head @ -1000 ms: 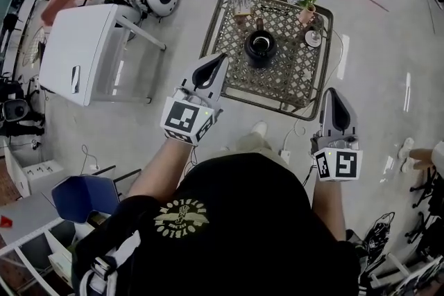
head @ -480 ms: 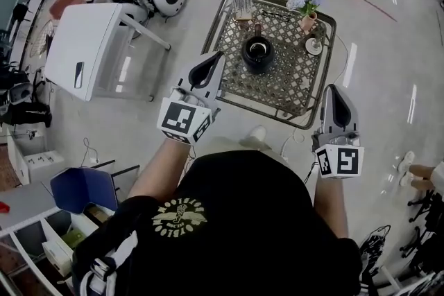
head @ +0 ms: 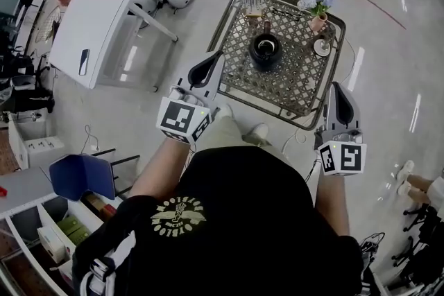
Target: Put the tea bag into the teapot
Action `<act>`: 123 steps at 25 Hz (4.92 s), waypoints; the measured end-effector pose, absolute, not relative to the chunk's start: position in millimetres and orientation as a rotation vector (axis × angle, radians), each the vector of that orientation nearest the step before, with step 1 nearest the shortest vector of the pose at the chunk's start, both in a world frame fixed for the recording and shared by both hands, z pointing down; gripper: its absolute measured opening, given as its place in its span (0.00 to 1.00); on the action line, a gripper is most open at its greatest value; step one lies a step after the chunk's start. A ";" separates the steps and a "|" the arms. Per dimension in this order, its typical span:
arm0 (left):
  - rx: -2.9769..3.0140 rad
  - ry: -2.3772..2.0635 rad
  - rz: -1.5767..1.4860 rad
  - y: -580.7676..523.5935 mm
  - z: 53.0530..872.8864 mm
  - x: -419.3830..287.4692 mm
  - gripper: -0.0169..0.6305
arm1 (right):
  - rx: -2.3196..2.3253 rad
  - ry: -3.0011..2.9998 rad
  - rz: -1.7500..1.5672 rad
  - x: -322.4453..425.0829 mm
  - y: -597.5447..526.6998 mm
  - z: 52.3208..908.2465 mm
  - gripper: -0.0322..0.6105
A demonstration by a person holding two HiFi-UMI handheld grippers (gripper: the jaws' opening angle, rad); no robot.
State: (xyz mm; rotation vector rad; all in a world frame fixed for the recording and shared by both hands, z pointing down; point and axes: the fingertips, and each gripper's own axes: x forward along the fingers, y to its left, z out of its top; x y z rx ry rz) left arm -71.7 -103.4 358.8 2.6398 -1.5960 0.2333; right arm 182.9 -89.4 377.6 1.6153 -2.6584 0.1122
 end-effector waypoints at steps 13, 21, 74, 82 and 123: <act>2.674 -1.558 0.208 -121.7 348.3 -81.4 0.02 | 1.696 -2.621 0.078 180.6 -99.0 361.7 0.06; 2.704 -1.482 0.210 -152.6 355.0 -84.3 0.02 | 1.770 -2.559 0.064 181.9 -118.5 360.1 0.06; 2.805 -1.133 0.360 -282.8 421.5 -1.2 0.02 | 1.803 -2.309 0.223 228.4 -202.0 486.5 0.06; 2.602 -1.260 0.235 -272.6 424.0 -16.4 0.02 | 1.604 -2.352 0.236 230.3 -192.6 537.5 0.06; 2.535 -1.559 0.416 -191.0 404.2 -16.2 0.02 | 1.001 -2.046 0.634 247.4 -165.8 835.9 0.33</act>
